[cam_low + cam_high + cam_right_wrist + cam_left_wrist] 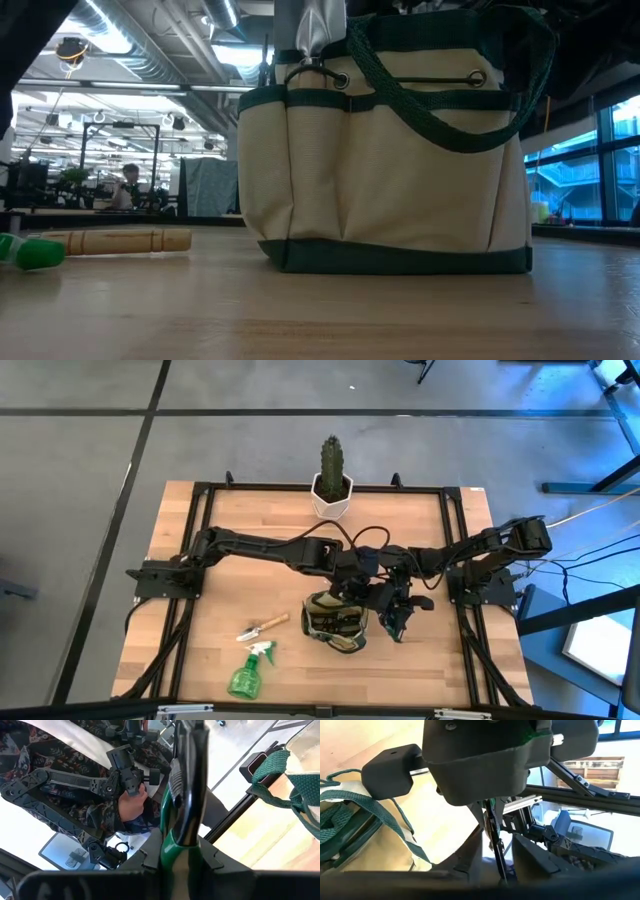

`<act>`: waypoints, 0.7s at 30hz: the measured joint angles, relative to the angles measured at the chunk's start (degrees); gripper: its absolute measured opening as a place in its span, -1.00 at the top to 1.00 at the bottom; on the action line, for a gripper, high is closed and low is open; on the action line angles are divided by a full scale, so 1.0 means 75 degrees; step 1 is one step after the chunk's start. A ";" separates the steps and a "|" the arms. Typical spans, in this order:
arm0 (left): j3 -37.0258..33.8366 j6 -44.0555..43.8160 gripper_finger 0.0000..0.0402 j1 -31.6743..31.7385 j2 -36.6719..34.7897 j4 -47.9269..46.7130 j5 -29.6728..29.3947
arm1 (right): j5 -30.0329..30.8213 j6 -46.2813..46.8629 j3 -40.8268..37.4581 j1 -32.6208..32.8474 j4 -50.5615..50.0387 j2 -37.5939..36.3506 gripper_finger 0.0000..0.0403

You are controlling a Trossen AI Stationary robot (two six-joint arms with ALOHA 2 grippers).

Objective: Pick & Place Garden tools in Gardening bag
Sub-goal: Put the green fruit pruner into the green gardening bag

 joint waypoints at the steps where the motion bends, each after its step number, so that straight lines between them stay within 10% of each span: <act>1: 0.0000 0.0039 0.58 0.0000 0.0000 0.0000 0.0046 | 0.0003 0.0003 0.0000 0.0000 0.0000 0.0000 0.73; 7: 0.0000 0.0140 0.91 -0.0003 0.0000 -0.0012 0.0120 | 0.0048 0.0044 0.0000 0.0002 -0.0029 0.0000 0.73; 21: 0.0000 0.0137 0.92 0.0009 0.0000 -0.0026 0.0295 | 0.0166 0.0029 -0.0003 -0.0125 -0.0017 0.0000 0.73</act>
